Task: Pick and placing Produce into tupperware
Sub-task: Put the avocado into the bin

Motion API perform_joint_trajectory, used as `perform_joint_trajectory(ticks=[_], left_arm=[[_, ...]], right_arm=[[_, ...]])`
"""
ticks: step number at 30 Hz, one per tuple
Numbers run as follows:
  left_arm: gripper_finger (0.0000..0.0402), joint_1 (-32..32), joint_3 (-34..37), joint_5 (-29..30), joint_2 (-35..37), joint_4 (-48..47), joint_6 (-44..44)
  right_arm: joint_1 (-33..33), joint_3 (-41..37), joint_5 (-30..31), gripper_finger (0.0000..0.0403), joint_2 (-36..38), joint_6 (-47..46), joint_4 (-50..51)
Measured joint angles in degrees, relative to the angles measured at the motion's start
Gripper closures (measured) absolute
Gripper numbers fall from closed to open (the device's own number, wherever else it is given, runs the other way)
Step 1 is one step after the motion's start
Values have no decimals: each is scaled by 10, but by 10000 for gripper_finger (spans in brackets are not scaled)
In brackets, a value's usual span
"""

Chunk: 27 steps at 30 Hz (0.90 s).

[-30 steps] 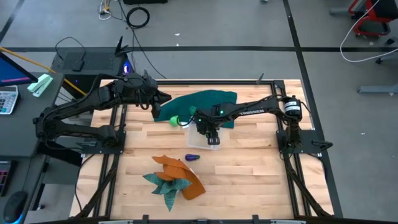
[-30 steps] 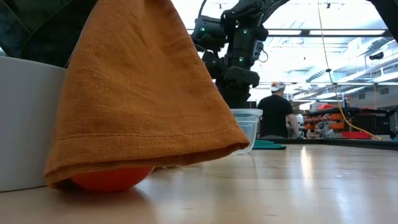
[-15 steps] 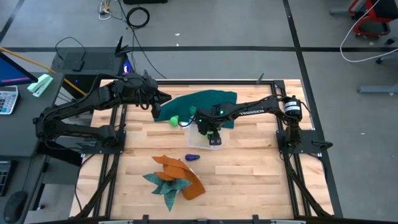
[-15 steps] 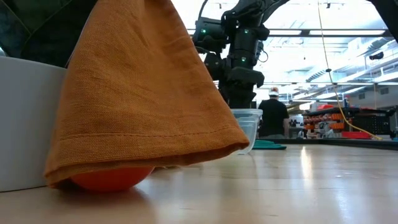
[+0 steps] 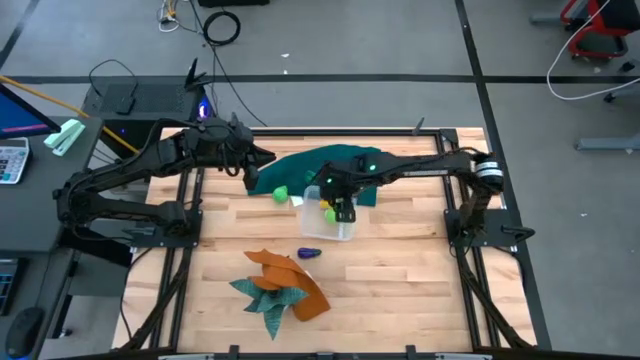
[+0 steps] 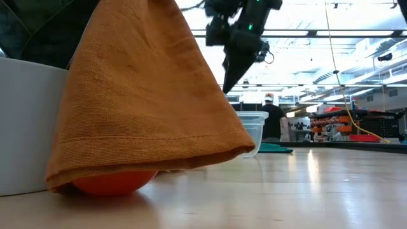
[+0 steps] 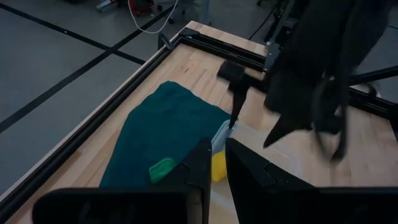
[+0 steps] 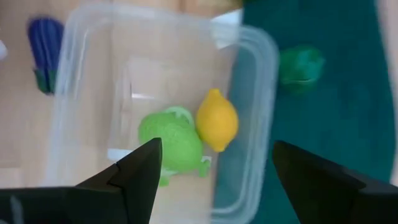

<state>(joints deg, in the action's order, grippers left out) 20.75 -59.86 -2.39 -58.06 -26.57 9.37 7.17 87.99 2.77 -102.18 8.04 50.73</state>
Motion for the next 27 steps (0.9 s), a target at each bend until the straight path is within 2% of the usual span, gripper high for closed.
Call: perform_joint_trajectory(ticks=[5,11,16,27], left_arm=[[343,0,0,0,0,-3,0],[344,0,0,2,-2,-51,26],[336,1,0,21,-24,-69,85],[290,1,0,25,-133,-70,263]], right_arm=[[16,1,40,142,66,-50,27],[33,1,100,142,140,-113,50],[43,1,135,144,181,-140,50],[48,1,138,145,199,-157,51]])
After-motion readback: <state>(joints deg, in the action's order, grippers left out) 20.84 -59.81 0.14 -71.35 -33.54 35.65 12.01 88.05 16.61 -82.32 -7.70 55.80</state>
